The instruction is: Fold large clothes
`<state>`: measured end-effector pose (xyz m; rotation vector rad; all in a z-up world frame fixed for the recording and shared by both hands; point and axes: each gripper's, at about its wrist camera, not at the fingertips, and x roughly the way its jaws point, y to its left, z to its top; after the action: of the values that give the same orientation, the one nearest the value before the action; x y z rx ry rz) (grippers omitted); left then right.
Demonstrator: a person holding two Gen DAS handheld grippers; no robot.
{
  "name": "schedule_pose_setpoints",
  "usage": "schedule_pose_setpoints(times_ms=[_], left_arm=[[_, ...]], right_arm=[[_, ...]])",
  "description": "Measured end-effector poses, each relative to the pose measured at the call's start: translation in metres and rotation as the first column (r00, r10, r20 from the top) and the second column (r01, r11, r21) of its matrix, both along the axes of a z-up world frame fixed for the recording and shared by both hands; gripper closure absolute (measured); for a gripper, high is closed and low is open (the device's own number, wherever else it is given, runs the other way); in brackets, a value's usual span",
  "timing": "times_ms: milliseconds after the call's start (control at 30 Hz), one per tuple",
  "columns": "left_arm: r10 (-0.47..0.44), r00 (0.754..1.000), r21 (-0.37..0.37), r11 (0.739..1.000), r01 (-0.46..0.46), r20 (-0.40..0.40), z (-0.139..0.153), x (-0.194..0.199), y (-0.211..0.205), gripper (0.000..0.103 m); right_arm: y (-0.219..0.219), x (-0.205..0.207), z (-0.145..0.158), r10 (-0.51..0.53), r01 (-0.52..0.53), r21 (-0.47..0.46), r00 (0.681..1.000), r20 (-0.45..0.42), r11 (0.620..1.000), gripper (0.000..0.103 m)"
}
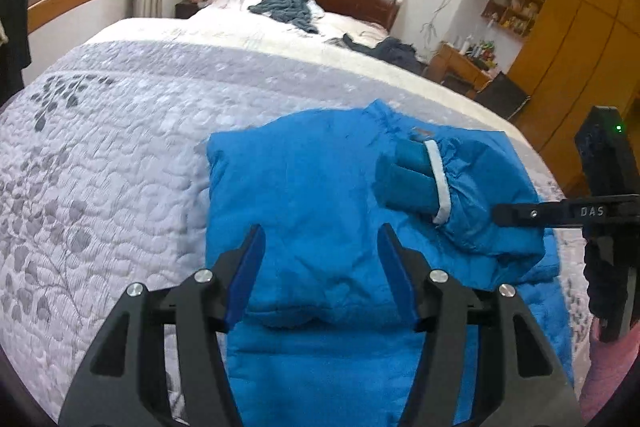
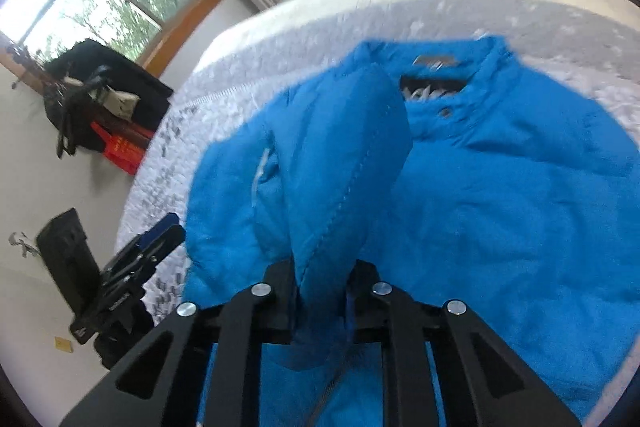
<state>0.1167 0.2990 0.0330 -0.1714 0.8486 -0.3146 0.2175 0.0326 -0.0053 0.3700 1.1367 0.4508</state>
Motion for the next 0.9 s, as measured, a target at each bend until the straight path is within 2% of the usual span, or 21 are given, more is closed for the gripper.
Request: schedule_pose_setpoints(times_ms=[167, 267, 400, 600, 667, 733, 800, 833, 900], left_arm=[[-0.06, 0.998, -0.004, 0.998, 0.06, -0.004, 0.004, 0.01, -0.031, 0.045], [-0.068, 0.997, 0.018, 0.997, 0.069, -0.043, -0.015, 0.021, -0.047, 0.045], [-0.062, 0.994, 0.038, 0.997, 0.066, -0.088, -0.039, 0.032, -0.047, 0.046], [-0.067, 0.993, 0.026, 0.997, 0.07, -0.101, -0.049, 0.037, -0.044, 0.046], [-0.069, 0.993, 0.021, 0.997, 0.071, -0.1, -0.05, 0.036, -0.042, 0.046], [-0.066, 0.993, 0.011, 0.998, 0.068, -0.1, -0.046, 0.033, -0.039, 0.046], [-0.062, 0.994, -0.005, 0.998, 0.062, -0.09, -0.039, 0.03, -0.036, 0.045], [-0.059, 0.995, -0.011, 0.998, 0.058, -0.079, -0.034, 0.029, -0.034, 0.045], [-0.051, 0.997, -0.011, 0.999, 0.05, -0.062, -0.027, 0.027, -0.033, 0.044]], right_arm=[[-0.031, -0.008, 0.011, -0.049, 0.049, 0.007, 0.998, 0.028, 0.999, 0.087], [-0.044, -0.004, -0.008, -0.077, 0.077, 0.005, 0.997, -0.012, 0.997, 0.087], [-0.056, 0.004, -0.04, -0.098, 0.098, 0.003, 0.993, -0.071, 0.995, 0.086], [-0.064, 0.009, -0.065, -0.117, 0.118, 0.002, 0.988, -0.101, 0.993, 0.078], [-0.063, 0.006, -0.06, -0.119, 0.117, -0.024, 0.989, -0.093, 0.993, 0.067], [-0.06, 0.0, -0.044, -0.144, 0.139, -0.105, 0.988, -0.048, 0.985, 0.058], [-0.056, -0.01, -0.021, -0.153, 0.161, -0.221, 0.987, 0.054, 0.962, 0.05], [-0.051, -0.013, -0.011, -0.152, 0.173, -0.263, 0.984, 0.097, 0.949, 0.043], [-0.036, -0.019, 0.008, -0.115, 0.162, -0.317, 0.98, 0.16, 0.934, 0.04]])
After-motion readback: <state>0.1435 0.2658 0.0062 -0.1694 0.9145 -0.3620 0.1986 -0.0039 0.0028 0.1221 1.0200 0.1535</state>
